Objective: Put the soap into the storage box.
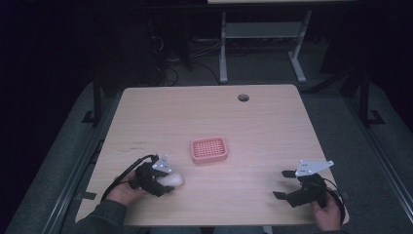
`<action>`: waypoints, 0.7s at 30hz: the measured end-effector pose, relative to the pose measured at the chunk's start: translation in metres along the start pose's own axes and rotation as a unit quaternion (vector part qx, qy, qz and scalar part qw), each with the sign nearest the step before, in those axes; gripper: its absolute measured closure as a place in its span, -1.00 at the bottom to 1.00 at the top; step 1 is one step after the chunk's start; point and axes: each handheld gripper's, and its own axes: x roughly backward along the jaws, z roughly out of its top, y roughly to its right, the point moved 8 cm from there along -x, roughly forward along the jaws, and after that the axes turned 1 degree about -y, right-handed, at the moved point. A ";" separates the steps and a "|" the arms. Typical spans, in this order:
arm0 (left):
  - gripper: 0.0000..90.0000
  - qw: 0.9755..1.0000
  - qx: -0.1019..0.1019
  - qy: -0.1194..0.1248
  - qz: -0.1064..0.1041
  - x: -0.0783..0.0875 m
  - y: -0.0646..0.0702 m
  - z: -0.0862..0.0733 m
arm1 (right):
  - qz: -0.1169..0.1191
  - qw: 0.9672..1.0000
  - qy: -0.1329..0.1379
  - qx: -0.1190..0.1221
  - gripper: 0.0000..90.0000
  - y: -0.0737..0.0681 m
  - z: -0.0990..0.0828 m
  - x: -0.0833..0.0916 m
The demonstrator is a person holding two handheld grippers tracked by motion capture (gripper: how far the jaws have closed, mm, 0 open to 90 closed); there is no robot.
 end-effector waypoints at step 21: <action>0.09 1.000 0.004 -0.004 -0.012 -0.002 0.003 0.003 | 0.001 1.000 0.003 0.001 -0.69 0.000 0.000 0.000</action>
